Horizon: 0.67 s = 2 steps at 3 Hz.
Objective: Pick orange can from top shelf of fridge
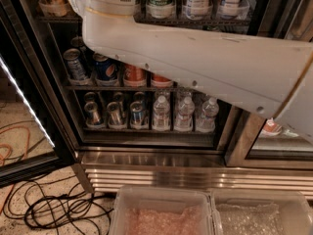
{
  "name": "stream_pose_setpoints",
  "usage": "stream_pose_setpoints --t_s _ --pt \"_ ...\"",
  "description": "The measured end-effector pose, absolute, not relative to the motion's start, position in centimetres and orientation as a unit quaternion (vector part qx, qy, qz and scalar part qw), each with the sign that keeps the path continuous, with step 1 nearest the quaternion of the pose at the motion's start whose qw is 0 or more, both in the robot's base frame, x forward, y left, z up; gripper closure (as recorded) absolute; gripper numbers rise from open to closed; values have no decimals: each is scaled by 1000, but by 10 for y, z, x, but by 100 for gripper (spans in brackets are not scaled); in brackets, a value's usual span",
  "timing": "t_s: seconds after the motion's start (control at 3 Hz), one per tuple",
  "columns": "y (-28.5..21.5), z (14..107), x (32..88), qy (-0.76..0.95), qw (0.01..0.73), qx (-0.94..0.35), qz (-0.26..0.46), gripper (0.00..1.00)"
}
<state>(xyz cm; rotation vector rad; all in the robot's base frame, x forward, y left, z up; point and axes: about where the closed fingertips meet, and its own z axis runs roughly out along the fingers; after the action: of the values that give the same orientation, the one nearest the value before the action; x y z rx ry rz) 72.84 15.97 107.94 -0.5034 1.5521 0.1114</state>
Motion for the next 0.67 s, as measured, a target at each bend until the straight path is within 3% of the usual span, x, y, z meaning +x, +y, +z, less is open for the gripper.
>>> stream_pose_setpoints --t_s 0.67 --pt "156 1093 747 691 691 -210 24 35"
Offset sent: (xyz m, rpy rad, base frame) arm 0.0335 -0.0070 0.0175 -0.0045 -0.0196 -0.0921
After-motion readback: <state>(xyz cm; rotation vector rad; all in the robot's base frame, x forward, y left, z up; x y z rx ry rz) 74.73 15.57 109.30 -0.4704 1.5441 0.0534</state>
